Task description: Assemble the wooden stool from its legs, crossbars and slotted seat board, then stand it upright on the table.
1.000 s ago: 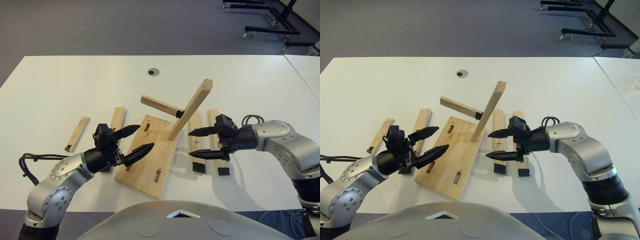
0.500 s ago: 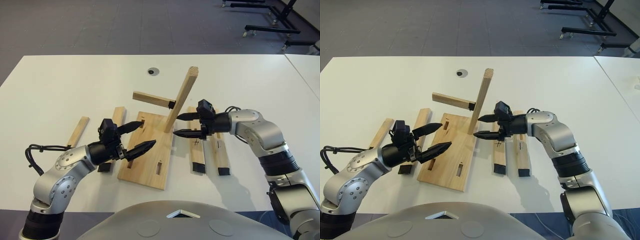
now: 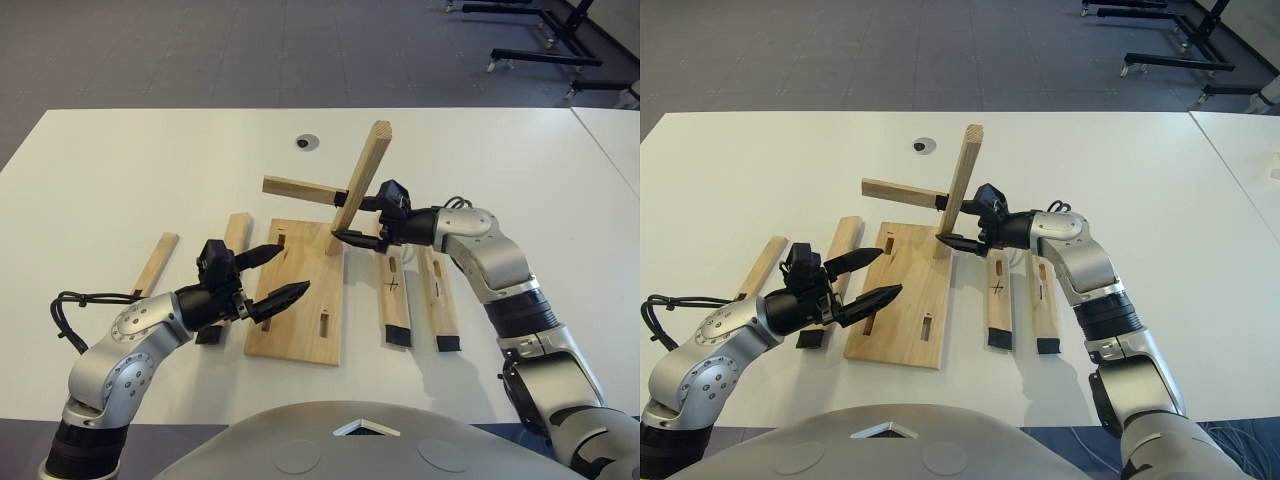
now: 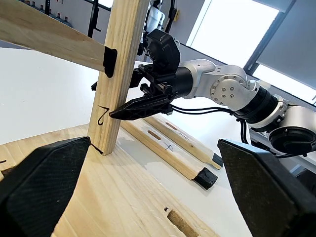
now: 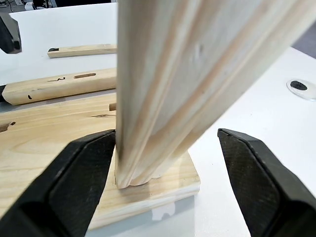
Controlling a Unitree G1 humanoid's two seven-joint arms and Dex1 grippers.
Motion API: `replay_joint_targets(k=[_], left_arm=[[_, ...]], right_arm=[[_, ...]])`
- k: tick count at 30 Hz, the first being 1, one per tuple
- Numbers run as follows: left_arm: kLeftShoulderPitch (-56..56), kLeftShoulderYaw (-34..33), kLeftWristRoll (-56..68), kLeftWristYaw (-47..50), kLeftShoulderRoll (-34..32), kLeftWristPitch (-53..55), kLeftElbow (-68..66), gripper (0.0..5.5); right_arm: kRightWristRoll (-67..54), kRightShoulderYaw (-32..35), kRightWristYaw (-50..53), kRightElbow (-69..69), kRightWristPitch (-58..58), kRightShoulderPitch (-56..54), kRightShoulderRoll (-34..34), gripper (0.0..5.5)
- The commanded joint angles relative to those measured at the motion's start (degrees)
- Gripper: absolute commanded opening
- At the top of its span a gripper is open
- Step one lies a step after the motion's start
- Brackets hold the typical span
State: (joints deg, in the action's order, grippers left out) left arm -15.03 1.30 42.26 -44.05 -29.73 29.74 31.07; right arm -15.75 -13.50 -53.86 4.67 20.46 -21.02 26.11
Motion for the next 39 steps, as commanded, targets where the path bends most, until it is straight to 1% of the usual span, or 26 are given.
replay_joint_targets(k=[1,5,7,11,14,16,18,20,21,23,26,28,30,34,39], left_arm=[[0.63,-0.02,-0.78,-0.07,0.0,-0.57,-0.43,4.74],[0.59,0.12,-1.18,0.23,0.48,-0.94,-0.43,4.74],[0.2,0.12,-1.35,0.58,0.78,-1.21,-0.17,4.74],[-1.66,-0.26,-1.66,1.77,1.84,-2.38,1.13,4.74],[-4.18,-1.25,-2.25,4.06,3.41,-4.41,3.23,4.74],[-6.02,-2.82,-2.52,7.1,5.67,-6.54,5.26,4.74],[-9.18,-4.17,-4.17,11.07,8.39,-9.26,8.12,4.74],[-11.93,-4.95,-4.84,14.51,11.01,-11.36,10.5,4.74],[-13.01,-4.94,-5.27,16.01,12.15,-12.12,11.5,4.74],[-14.18,-4.68,-6.1,18.13,13.49,-13.06,12.72,4.74],[-14.47,-4.87,-6.69,20.26,14.31,-13.68,13.48,4.74],[-14.96,-5.06,-6.89,21.57,14.67,-13.9,14.6,4.74],[-15.4,-4.97,-7.06,22.44,14.89,-14.05,15.38,4.74],[-15.6,-4.68,-7.11,23.72,14.81,-13.92,16.07,4.74],[-13.36,-4.61,-6.53,24.79,13.86,-12.74,15.78,4.74]], right_arm=[[-0.47,1.14,-0.83,-0.35,-0.12,-1.97,-0.21,3.73],[-2.06,2.6,-3.57,-1.41,1.86,-2.2,2.11,3.73],[-1.34,3.13,-5.36,-1.12,2.04,-1.24,4.95,3.73],[-3.0,6.7,-7.94,-3.02,5.02,2.32,11.35,3.73],[-3.49,10.57,-6.59,-5.83,8.24,4.33,15.34,3.73],[-3.4,13.59,-2.4,-9.82,12.38,5.71,16.53,3.73],[-3.72,16.54,5.3,-14.22,19.6,6.09,14.47,3.73],[-3.49,18.84,13.53,-20.13,24.36,9.0,10.66,3.73],[-3.7,20.37,17.56,-23.76,27.42,11.94,8.27,3.73],[-4.02,22.14,22.84,-32.07,33.53,20.33,5.81,3.73],[-6.4,25.56,25.89,-41.13,42.09,29.79,4.54,3.73],[-7.55,27.25,26.74,-44.31,45.65,32.14,4.76,3.73],[-8.29,27.59,27.27,-46.01,47.71,32.71,5.15,3.73],[-8.72,26.22,27.88,-46.78,50.48,33.65,6.07,3.73],[-7.06,23.3,31.51,-44.94,52.43,34.33,4.3,3.73]])
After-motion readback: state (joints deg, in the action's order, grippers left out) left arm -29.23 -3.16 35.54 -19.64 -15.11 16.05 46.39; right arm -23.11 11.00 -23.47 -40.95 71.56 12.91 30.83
